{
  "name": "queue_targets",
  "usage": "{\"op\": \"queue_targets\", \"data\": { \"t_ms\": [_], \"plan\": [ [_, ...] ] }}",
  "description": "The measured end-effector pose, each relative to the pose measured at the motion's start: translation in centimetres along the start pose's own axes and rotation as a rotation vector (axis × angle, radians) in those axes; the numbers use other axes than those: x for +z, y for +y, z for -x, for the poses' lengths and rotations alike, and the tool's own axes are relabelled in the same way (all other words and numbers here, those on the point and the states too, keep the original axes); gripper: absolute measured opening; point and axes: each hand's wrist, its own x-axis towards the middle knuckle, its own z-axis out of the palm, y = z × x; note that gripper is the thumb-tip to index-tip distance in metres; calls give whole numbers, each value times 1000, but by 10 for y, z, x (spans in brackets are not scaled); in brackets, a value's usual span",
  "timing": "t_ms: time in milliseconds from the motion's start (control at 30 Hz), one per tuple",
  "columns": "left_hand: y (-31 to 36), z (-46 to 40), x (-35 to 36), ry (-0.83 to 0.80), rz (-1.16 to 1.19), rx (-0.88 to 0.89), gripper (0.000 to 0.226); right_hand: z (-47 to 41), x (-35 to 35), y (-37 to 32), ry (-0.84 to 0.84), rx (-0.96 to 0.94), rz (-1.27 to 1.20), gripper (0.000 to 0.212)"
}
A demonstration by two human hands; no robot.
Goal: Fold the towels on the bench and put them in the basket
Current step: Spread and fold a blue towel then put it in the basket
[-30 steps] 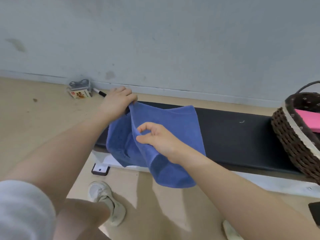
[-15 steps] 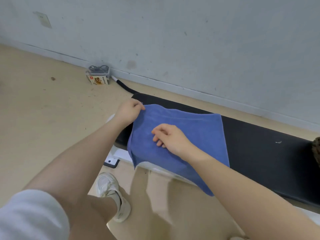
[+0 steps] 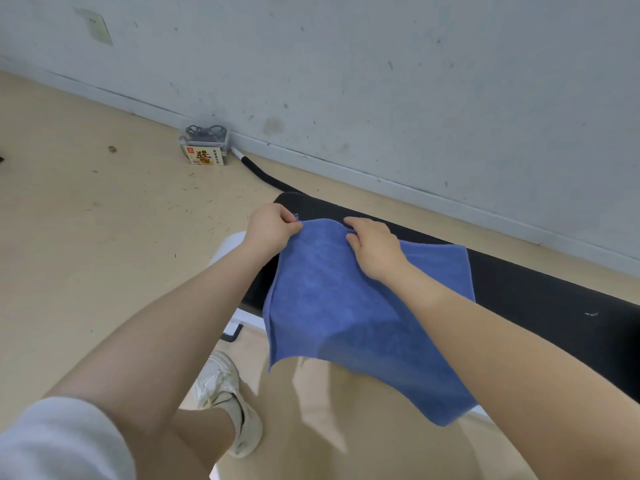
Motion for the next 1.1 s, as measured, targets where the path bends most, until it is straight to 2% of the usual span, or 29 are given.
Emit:
{"op": "queue_targets", "data": {
  "t_ms": [133, 200, 267, 333, 433, 567, 700, 800, 900, 1033, 1100],
  "plan": [
    [-5, 7, 6, 58, 95, -4, 10, -20, 7, -16, 6, 20, 2, 36],
    [-8, 10, 9, 59, 153, -3, 32, -26, 6, -19, 63, 20, -17, 31],
    [-9, 9, 8, 48, 228, -15, 39, -28, 4, -20, 70, -1, -49, 28],
    [-9, 9, 5, 36, 340, -35, 32, -28, 3, -20, 8, -29, -53, 30],
    [-6, 16, 5, -14, 415, 54, 15, -30, 6, -24, -43, -50, -39, 32],
    [-4, 24, 8, 4, 506, 118, 21, -28, 4, -34, 74, -96, -94, 32],
    [-7, 19, 7, 21, 309, 4, 28, -26, -1, -34, -54, -35, -61, 24],
    [-6, 13, 3, -36, 167, -30, 12, -27, -6, -30, -124, 3, 57, 26],
    [-1, 7, 1, -87, 105, -23, 20, -28, -9, -28, -179, -5, -30, 22],
    [6, -5, 2, -112, -112, 19, 32, -32, -4, -26, -124, -61, -104, 8],
    [6, -8, 4, -98, -246, 21, 29, -35, 2, -27, -99, -29, -75, 8]
  ]
}}
